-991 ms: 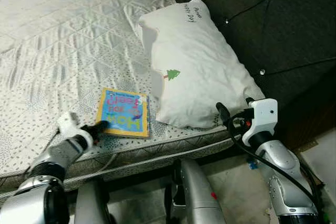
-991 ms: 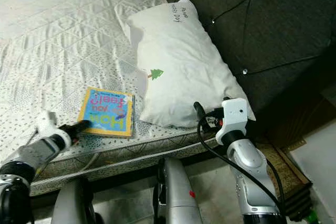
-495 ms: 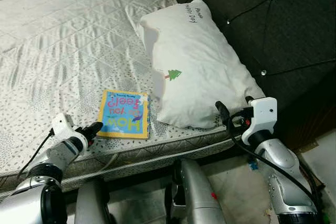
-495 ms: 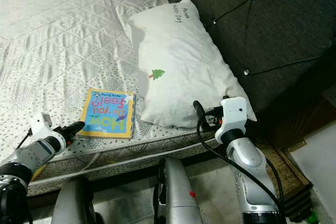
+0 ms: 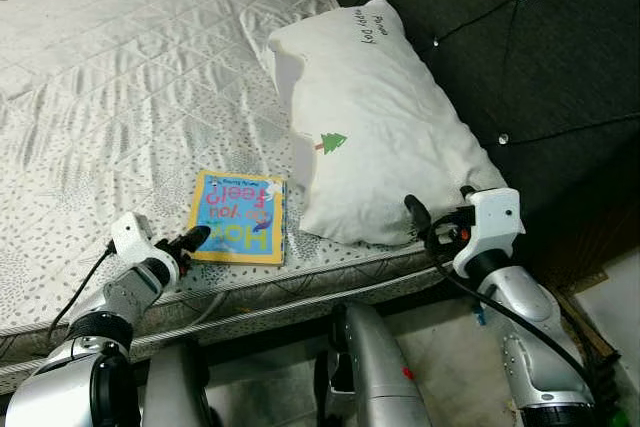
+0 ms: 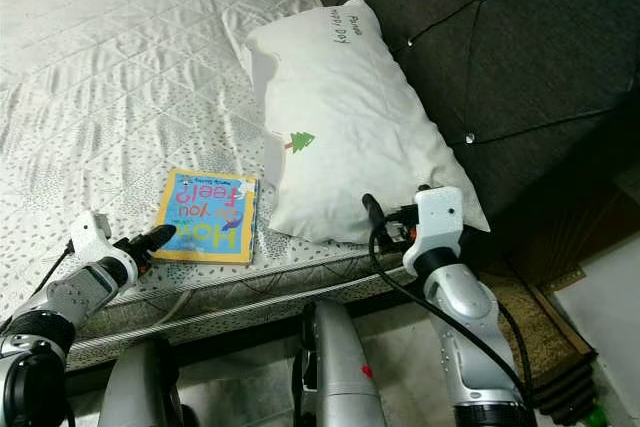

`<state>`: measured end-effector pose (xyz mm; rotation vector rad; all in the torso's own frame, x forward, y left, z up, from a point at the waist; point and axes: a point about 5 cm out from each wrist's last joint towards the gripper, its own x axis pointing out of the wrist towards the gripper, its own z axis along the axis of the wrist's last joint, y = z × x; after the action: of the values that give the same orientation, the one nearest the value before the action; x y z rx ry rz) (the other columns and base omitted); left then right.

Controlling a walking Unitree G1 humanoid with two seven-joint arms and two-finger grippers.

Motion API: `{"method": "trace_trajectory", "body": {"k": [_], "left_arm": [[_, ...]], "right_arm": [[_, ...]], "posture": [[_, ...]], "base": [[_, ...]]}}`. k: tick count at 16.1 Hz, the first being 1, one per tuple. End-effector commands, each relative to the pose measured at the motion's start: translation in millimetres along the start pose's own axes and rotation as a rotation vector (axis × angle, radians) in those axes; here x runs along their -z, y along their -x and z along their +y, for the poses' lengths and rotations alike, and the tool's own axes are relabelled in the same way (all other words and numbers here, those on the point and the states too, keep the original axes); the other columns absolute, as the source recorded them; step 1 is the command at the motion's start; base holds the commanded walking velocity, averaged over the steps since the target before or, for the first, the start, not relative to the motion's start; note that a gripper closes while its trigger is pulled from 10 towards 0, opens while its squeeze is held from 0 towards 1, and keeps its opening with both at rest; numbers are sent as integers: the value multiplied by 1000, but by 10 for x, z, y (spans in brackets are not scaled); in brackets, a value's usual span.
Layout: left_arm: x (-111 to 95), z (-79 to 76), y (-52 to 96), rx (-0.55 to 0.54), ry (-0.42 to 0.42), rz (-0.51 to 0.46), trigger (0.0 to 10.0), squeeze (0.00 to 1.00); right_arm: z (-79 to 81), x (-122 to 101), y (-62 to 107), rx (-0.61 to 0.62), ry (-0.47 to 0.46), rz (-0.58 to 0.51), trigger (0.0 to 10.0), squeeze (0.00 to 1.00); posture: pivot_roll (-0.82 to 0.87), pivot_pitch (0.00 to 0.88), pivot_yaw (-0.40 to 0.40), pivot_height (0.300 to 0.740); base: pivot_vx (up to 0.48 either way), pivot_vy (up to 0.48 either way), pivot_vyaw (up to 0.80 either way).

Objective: Clean up the room

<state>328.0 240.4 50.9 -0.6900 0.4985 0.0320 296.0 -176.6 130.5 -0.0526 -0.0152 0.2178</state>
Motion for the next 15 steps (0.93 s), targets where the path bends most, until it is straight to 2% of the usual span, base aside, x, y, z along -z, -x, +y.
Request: {"method": "trace_trajectory", "body": {"k": [1,2,3,8,13,15], "left_arm": [[139,48,9,-18,-18,76,10000,835],[148,49,9,-20,-24,83,10000,835],[172,42,5,-20,-27,94,10000,0],[207,-43,-38,-4,-60,119,10000,0],[265,-301,-136,73,-92,149,10000,0],[307,-349,-154,83,-98,160,10000,0]], "right_arm": [[-43,-4,0,17,6,-2,10000,0],[-44,-5,-2,19,6,-4,10000,0],[-53,-2,4,26,5,-5,10000,0],[-40,15,15,32,1,-6,10000,0],[-47,11,13,38,3,-10,10000,0],[-46,12,19,40,2,-10,10000,0]], "posture": [[-137,162,-111,567],[-138,162,-108,567],[-138,164,-103,567],[-141,163,-99,567],[-145,162,-99,567],[-149,166,-95,567]], "base": [[0,0,0],[0,0,0],[0,0,0],[0,0,0],[0,0,0],[0,0,0]]}}
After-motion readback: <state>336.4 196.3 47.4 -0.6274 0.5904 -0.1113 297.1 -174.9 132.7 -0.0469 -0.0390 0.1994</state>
